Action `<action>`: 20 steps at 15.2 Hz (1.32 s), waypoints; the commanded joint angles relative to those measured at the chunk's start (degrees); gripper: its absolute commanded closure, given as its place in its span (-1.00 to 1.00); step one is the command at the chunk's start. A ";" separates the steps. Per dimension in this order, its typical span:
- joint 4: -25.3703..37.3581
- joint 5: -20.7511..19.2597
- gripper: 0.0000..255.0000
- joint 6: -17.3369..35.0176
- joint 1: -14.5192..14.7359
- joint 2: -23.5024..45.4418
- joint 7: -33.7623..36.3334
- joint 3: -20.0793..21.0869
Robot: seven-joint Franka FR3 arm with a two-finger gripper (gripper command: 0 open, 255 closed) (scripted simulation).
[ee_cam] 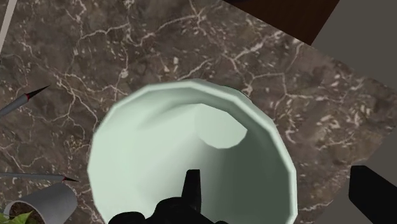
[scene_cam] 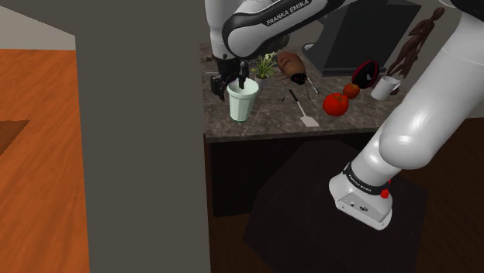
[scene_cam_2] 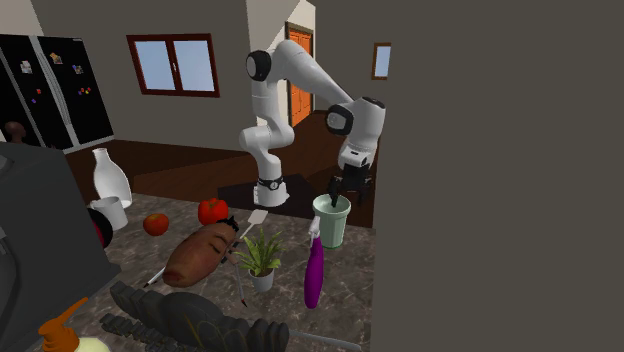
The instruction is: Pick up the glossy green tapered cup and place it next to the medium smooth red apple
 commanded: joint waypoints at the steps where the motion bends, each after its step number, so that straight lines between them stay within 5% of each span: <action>1: -0.93 -0.41 -1.00 1.50 -0.11 0.59 0.26 -0.14; 10: -1.17 -0.53 -1.00 1.90 -0.13 0.77 0.33 -0.18; 11: -1.17 -0.53 1.00 1.90 -0.13 0.77 0.33 -0.18; 20: -1.17 -0.53 1.00 1.92 -0.14 0.77 0.33 -0.18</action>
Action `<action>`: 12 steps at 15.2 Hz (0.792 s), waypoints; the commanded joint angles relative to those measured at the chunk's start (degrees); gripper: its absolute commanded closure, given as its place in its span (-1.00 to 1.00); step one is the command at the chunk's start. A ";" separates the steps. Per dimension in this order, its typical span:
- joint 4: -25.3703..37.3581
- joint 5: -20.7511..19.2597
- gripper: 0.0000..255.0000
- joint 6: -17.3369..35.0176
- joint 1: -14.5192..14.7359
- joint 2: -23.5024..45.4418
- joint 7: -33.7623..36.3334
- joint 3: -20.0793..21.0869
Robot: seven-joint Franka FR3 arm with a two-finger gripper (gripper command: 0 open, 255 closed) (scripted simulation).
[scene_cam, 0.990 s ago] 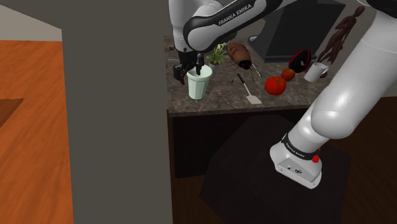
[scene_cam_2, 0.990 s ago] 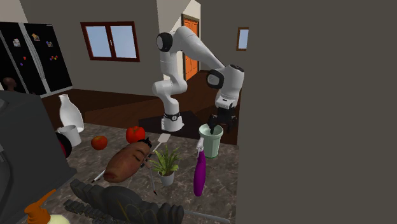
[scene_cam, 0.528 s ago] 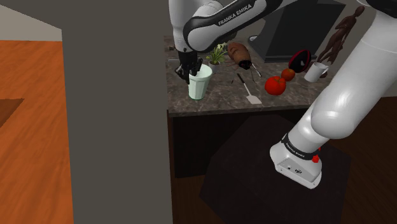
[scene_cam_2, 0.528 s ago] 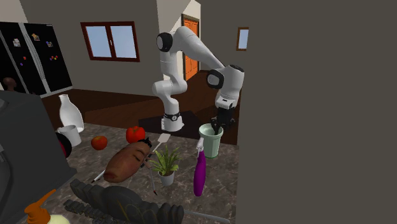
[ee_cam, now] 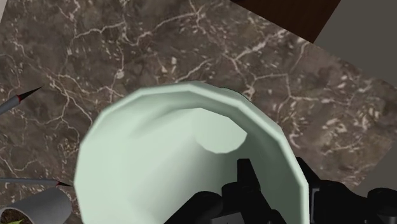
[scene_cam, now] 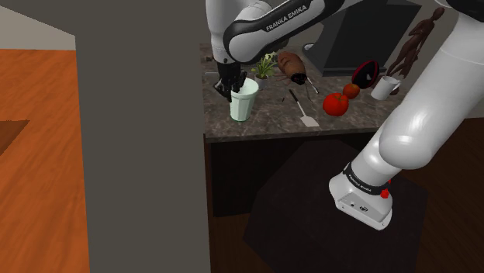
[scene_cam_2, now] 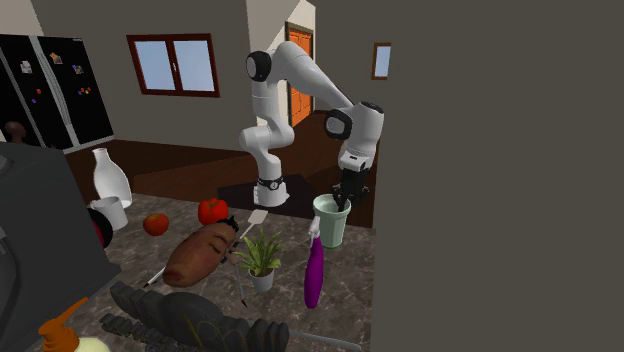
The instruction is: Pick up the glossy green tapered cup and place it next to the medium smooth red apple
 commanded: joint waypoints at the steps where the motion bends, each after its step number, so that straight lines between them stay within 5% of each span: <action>1: 0.34 0.20 1.00 -0.69 -0.03 -0.39 -0.24 0.01; 12: 4.99 2.16 1.00 -8.45 -0.07 -3.90 -2.56 0.13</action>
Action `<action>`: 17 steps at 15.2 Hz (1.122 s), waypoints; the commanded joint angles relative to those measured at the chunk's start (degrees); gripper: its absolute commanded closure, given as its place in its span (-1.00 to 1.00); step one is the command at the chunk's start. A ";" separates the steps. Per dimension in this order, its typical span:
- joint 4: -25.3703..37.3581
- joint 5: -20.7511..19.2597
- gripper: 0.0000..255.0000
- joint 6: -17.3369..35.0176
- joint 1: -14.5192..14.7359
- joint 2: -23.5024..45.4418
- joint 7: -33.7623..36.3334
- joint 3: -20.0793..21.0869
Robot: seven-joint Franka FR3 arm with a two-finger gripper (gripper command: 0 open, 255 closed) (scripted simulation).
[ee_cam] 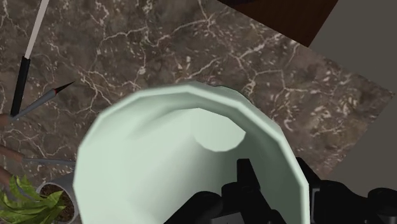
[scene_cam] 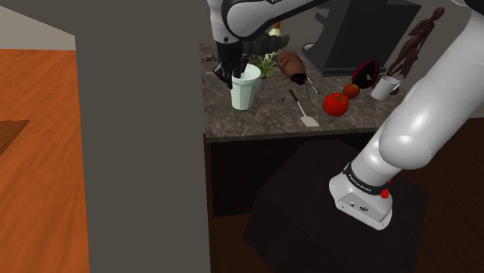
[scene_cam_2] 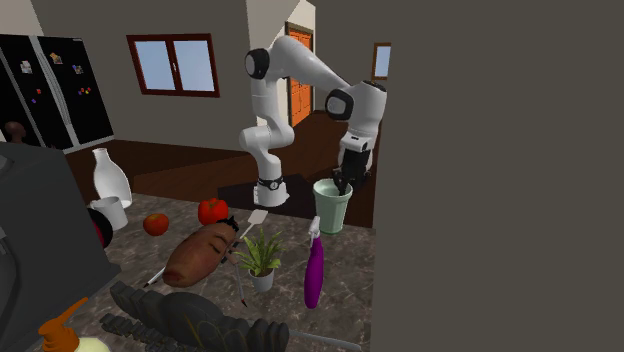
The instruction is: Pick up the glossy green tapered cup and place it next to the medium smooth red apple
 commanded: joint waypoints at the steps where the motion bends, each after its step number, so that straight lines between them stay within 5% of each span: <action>1: 0.80 0.32 1.00 -1.39 0.00 -0.68 -0.38 0.01; 17: 10.53 1.63 1.00 -13.11 0.03 -2.99 -2.79 0.03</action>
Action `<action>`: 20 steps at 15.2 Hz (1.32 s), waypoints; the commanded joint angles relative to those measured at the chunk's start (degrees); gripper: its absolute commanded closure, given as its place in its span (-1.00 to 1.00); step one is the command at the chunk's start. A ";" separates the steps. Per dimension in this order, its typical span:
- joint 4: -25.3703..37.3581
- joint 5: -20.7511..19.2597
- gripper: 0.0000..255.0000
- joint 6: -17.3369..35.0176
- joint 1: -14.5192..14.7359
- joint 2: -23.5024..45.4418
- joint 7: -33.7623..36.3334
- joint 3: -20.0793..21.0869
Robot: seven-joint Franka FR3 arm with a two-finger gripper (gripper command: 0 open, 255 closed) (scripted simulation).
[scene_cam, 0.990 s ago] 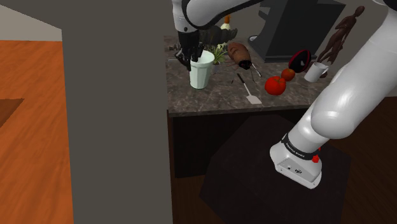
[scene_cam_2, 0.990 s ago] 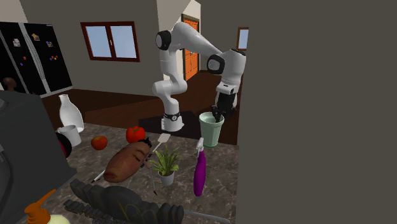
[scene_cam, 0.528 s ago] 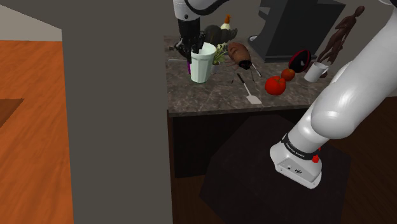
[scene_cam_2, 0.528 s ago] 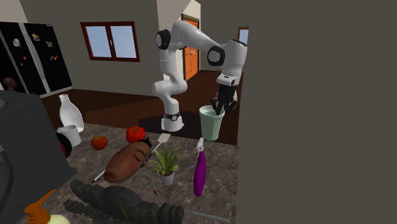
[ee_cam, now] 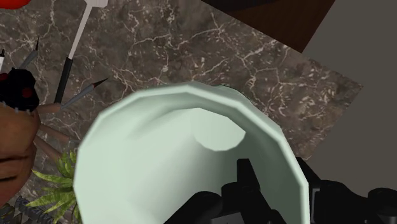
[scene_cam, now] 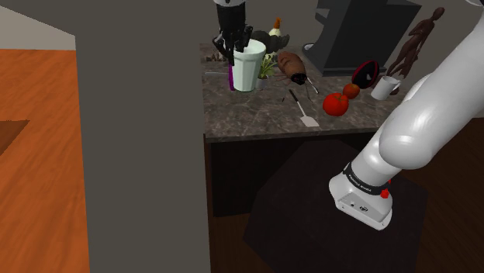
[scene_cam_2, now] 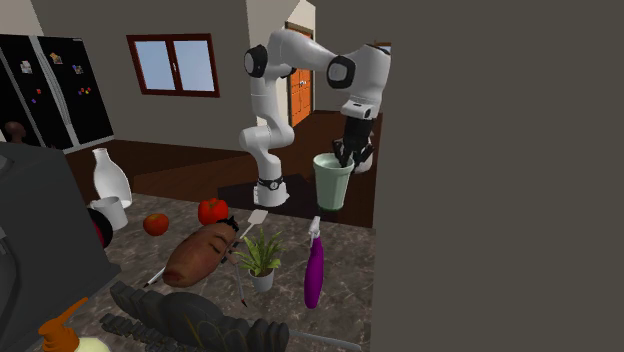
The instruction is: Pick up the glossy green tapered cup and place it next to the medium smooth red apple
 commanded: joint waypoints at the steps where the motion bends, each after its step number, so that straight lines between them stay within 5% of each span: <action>1: 1.61 0.03 1.00 -1.55 -0.03 0.02 -0.32 -0.03; 14: 11.73 0.01 1.00 -10.99 0.10 0.65 -1.59 0.14; 20: 2.76 1.01 1.00 -8.16 -3.57 -7.13 -9.81 -4.51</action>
